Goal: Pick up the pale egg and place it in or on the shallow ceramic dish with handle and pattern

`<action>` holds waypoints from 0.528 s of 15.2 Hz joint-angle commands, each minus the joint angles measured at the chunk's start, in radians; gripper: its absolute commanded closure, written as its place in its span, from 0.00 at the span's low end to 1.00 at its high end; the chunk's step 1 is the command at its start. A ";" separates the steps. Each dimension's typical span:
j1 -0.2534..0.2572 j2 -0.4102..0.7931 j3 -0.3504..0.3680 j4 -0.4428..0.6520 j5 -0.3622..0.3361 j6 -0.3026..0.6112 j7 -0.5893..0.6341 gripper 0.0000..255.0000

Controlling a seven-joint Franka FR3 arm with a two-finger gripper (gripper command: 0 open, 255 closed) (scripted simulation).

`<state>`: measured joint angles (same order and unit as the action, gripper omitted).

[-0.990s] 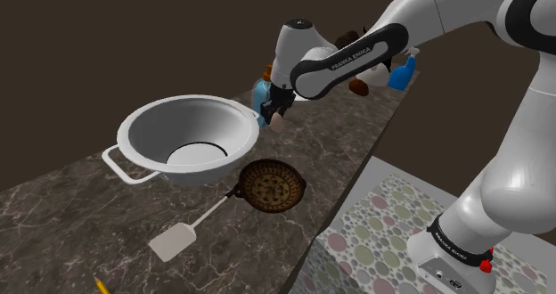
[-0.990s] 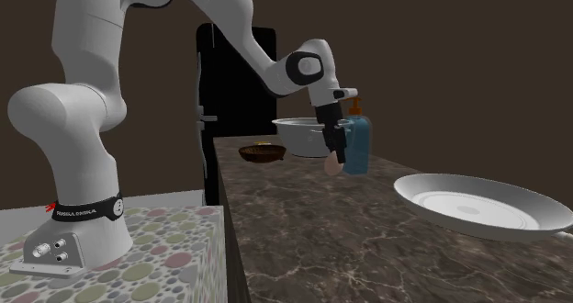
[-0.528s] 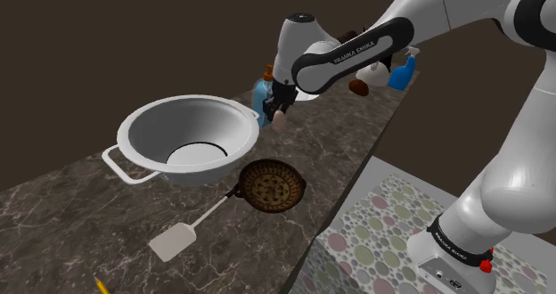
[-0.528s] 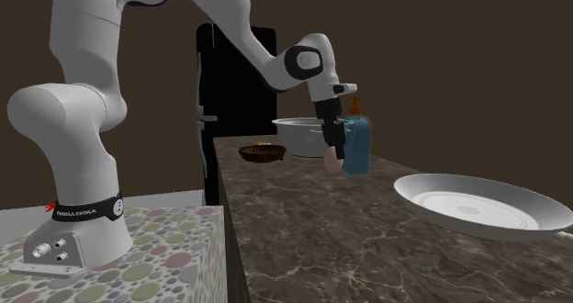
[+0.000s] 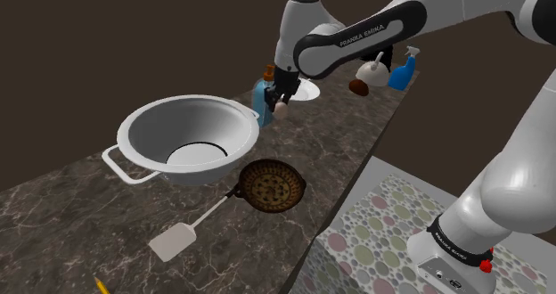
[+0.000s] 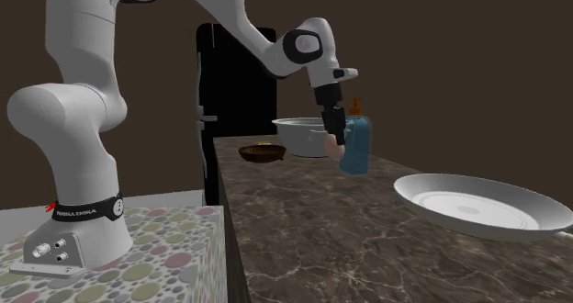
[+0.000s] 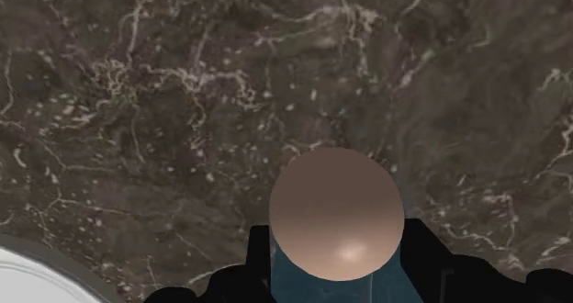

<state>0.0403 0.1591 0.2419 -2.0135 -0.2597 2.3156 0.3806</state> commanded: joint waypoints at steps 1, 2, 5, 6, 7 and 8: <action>-0.002 -0.014 0.002 0.013 0.010 -0.026 -0.011 1.00; -0.002 -0.020 0.003 0.020 0.014 -0.038 -0.015 1.00; -0.003 -0.036 0.005 0.041 0.026 -0.073 -0.027 1.00; -0.003 -0.041 0.005 0.049 0.029 -0.085 -0.031 1.00; -0.003 -0.046 0.006 0.056 0.033 -0.098 -0.034 1.00; -0.003 -0.051 0.006 0.064 0.036 -0.110 -0.038 1.00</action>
<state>0.0378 0.1142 0.2479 -1.9550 -0.2271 2.2172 0.3472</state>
